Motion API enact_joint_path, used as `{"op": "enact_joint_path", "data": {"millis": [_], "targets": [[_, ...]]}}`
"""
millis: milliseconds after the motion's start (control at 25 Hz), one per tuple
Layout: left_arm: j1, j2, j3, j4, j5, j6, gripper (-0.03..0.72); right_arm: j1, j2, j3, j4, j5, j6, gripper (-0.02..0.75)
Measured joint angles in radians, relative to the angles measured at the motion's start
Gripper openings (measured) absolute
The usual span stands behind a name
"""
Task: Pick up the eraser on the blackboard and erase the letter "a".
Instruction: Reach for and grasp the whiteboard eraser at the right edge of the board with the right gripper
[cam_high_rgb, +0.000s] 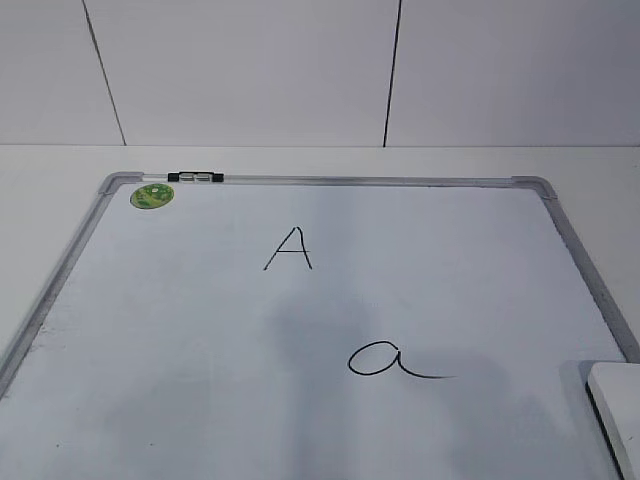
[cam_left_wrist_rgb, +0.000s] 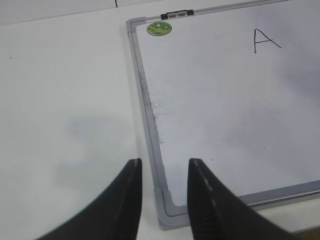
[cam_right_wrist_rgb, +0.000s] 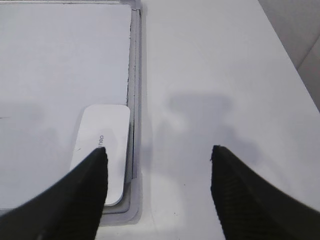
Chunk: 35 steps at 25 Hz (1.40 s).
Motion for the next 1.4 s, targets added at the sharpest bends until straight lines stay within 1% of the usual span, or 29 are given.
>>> {"op": "enact_joint_path", "data": {"millis": [1120,1240,1400], "targets": [[0.000,0.000,0.000,0.000,0.000,0.000,0.235,0.000,0.000,0.000,0.000,0.000,0.000,0.526],[0.000,0.000,0.000,0.000,0.000,0.000,0.235,0.000,0.000,0.000,0.021,0.000,0.000,0.526],[0.000,0.000,0.000,0.000,0.000,0.000,0.235,0.000,0.002,-0.017,0.049,0.037,0.000,0.526]]}}
